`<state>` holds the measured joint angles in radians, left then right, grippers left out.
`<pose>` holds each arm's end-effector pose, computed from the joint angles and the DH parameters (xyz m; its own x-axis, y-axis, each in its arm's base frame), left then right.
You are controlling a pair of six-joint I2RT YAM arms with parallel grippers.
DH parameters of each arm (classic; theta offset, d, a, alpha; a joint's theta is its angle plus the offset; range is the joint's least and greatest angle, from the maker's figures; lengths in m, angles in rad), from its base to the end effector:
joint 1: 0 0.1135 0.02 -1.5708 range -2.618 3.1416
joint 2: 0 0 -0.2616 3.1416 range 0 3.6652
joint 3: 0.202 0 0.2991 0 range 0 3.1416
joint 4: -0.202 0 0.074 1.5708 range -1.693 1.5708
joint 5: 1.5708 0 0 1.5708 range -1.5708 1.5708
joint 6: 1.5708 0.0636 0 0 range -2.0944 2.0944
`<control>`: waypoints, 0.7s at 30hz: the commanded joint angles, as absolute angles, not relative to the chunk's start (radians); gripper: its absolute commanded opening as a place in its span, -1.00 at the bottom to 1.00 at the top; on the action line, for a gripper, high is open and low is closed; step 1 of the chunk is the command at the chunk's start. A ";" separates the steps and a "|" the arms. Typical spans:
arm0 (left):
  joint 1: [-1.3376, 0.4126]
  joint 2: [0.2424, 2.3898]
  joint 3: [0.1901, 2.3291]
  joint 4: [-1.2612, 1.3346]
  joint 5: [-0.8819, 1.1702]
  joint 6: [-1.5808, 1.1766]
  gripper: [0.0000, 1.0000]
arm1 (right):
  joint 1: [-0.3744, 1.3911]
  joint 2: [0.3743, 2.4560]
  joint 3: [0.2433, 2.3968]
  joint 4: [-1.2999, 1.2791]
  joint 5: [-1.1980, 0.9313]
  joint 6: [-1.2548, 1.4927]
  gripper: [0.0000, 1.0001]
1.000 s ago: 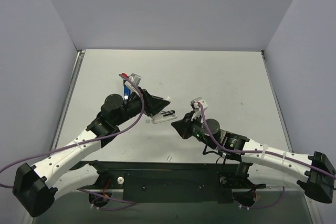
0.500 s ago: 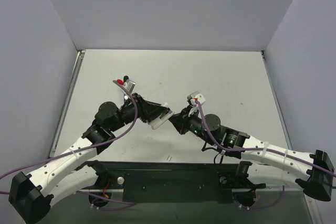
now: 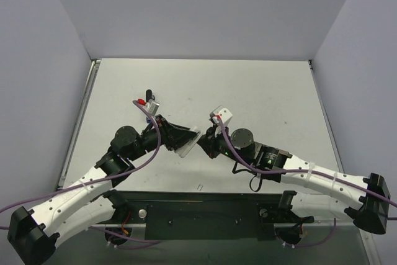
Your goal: Unload the staples from the stapler
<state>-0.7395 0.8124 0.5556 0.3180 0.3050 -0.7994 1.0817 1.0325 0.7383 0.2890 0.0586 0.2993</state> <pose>0.1889 -0.1982 0.2953 -0.5881 -0.3891 -0.7090 0.6349 0.3209 -0.7028 0.1542 0.2818 0.3099 -0.2541 0.1492 -0.9556 -0.8150 0.4989 0.2946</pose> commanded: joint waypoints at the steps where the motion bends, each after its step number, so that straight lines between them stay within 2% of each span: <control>1: -0.856 0.827 0.535 0.288 0.509 -0.819 -1.00 | 1.081 1.081 0.868 0.483 -0.027 0.262 -1.00; 10: -0.905 0.841 0.497 0.311 0.529 -0.824 -1.00 | 1.077 1.147 0.976 0.477 -0.078 0.236 -1.00; 14: -0.905 0.830 0.526 0.272 0.493 -0.799 -1.00 | 1.074 1.134 0.950 0.480 -0.075 0.250 -1.00; 21: -0.905 0.802 0.627 0.101 0.220 -0.687 -1.00 | 1.069 1.039 0.819 0.453 -0.014 0.265 -1.00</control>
<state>-0.8280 0.7959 0.5625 0.2634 0.1394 -0.7334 1.0668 1.1110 0.8276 0.1280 -0.0254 0.2348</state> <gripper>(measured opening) 0.421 0.001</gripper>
